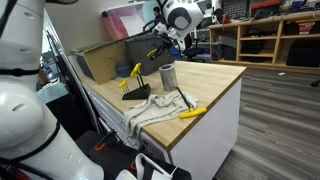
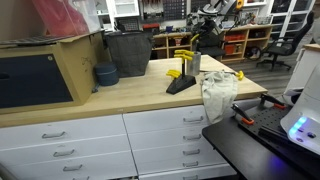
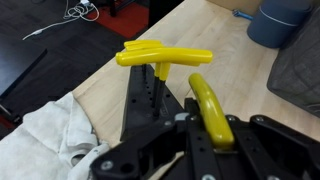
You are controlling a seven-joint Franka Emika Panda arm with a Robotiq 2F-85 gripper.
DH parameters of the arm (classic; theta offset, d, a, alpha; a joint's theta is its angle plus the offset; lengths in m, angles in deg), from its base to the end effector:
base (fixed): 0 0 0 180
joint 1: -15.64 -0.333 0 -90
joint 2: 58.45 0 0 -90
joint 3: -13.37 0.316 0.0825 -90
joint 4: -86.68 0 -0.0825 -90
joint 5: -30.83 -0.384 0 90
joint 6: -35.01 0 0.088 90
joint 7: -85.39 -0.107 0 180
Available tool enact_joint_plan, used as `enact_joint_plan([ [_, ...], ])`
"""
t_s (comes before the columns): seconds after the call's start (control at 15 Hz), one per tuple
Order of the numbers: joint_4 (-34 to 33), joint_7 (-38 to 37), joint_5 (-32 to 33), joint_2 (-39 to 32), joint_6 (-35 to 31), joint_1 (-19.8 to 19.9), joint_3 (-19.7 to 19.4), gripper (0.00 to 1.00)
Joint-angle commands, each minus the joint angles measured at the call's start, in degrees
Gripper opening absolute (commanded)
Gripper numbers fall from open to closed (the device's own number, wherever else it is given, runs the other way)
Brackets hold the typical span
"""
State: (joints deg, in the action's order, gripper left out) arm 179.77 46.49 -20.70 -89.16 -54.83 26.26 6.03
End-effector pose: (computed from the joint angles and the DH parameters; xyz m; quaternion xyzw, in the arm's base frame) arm 0.6297 -0.1054 0.3101 -0.7106 0.5276 0.3264 0.3319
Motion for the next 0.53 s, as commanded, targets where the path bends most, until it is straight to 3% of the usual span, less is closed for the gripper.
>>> enact_joint_plan([
  [0.0,-1.68,-3.2,-0.25,-1.73,1.19,0.32,-1.2,0.01],
  [0.33,-0.77,-3.76,0.18,-0.55,-2.91,0.03,-2.92,0.01],
  [0.4,-0.19,-4.09,0.16,0.0,-3.9,-0.2,-3.23,0.3],
  [0.47,0.38,-4.5,0.29,0.54,-5.23,-0.43,-3.55,0.31],
])
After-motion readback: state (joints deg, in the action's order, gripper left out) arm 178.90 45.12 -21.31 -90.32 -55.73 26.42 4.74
